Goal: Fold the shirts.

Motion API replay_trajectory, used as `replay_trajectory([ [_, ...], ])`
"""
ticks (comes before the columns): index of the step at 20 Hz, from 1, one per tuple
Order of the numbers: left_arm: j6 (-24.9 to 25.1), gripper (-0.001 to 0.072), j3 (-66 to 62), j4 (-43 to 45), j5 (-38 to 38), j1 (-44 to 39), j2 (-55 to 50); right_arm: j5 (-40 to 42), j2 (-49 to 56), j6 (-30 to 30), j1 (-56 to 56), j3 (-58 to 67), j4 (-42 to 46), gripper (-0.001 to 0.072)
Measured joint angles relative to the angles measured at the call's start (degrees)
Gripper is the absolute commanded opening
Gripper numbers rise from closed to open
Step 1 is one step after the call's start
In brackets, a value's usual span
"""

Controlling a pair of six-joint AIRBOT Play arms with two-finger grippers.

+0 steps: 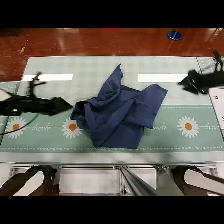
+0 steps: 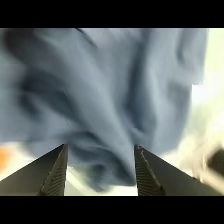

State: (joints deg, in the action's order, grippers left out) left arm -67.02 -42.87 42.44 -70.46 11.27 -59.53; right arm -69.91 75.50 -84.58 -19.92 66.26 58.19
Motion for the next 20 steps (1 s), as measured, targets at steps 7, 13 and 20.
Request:
replay_trajectory([
  [7, 3.7, 0.0507, 1.3, -0.9, 0.9, 7.3, -12.9, 3.4, -17.7, 2.7, -1.5, -29.2, -3.0, 0.0406],
  [13, 5.9, 0.0217, -3.4, -2.1, -0.7, 0.5, -25.1, 3.5, -21.4, 5.4, 6.0, -39.0, -9.7, 0.0406],
  [20, 6.1, 0.0022, -10.0, -2.3, -3.5, -3.3, -28.8, 7.1, -17.5, -0.4, 23.3, -40.7, -11.0, 0.0406],
])
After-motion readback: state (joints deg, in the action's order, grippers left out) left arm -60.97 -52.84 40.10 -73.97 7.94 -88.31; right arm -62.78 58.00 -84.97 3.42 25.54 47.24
